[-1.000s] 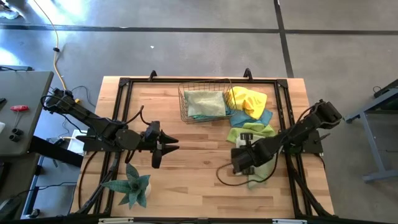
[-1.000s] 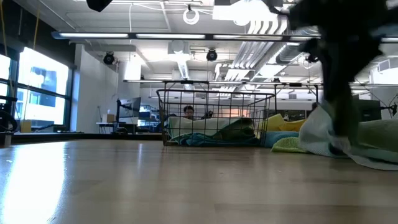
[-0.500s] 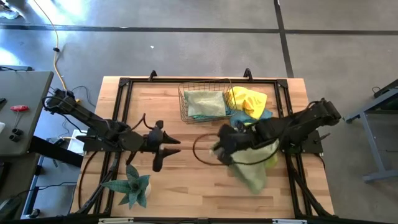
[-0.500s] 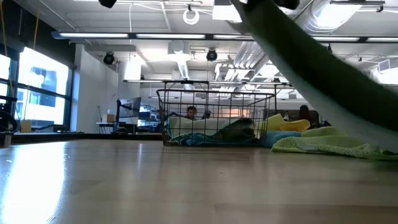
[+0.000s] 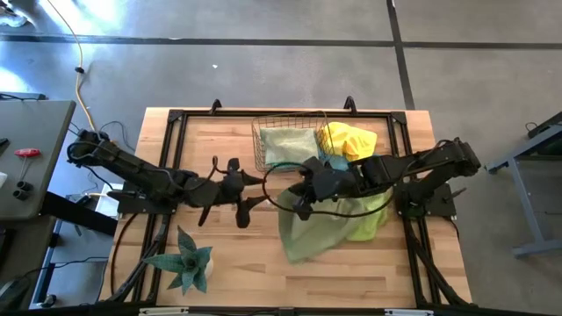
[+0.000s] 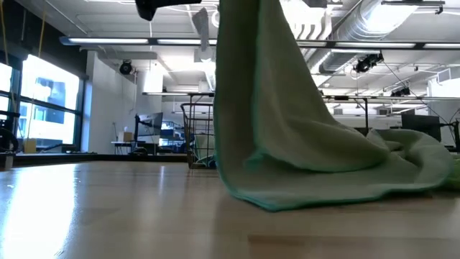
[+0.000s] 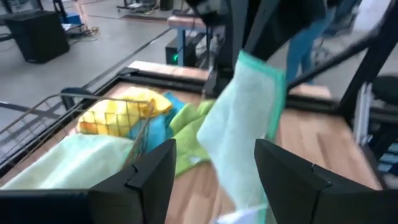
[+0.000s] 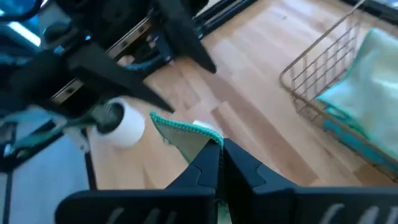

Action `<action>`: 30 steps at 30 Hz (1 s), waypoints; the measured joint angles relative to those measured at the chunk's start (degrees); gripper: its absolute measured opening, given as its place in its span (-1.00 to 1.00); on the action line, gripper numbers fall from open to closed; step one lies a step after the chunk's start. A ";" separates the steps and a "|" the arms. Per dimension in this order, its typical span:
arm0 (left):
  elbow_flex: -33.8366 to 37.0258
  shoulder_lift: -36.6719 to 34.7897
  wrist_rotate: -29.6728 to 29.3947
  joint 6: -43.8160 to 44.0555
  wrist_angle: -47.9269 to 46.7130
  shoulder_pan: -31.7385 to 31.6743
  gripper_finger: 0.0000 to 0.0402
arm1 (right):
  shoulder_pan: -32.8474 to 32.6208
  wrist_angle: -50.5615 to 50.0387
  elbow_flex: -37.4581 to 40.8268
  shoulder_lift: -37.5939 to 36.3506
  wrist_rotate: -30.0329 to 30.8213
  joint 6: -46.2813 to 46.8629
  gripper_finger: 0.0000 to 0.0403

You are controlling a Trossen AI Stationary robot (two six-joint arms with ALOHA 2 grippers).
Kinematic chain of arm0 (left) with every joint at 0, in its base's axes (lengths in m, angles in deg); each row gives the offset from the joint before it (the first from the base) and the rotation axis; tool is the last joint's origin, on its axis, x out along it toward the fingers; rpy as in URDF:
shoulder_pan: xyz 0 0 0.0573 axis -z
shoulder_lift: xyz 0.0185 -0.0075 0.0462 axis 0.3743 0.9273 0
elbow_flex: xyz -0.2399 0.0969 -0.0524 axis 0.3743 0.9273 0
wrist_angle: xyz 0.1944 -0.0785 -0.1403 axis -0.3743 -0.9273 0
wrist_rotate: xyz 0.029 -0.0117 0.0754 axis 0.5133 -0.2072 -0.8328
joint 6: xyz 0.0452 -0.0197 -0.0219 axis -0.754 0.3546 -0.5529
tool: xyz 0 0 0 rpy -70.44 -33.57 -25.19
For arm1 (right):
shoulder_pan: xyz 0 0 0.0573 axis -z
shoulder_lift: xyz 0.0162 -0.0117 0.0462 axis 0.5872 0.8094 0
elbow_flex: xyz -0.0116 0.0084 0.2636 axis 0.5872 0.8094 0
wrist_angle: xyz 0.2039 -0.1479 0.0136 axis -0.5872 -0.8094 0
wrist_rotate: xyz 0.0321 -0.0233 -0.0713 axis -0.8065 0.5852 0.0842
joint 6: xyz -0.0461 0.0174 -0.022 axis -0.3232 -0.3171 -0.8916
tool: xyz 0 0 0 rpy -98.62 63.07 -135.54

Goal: Fold microfiber towels
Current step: Fold the light green towel

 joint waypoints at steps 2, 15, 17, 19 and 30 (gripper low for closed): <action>0.00 -0.02 2.17 0.39 1.54 -1.21 0.06 | 0.08 0.36 0.00 0.00 2.07 0.62 -1.00; -0.20 2.56 10.41 -1.57 9.59 -6.78 0.06 | 0.78 2.53 0.09 0.02 5.83 -1.03 -1.00; 0.15 2.99 11.66 -1.53 9.79 -7.32 0.06 | 1.11 3.30 0.09 0.02 5.92 -1.67 -1.00; -0.27 4.48 12.76 -1.50 13.61 -7.78 0.06 | 1.31 3.80 0.09 0.02 6.00 -2.26 -1.00; -0.04 6.08 12.69 -2.66 16.87 -8.26 -0.03 | 1.53 4.37 0.09 0.04 5.72 -4.16 -1.00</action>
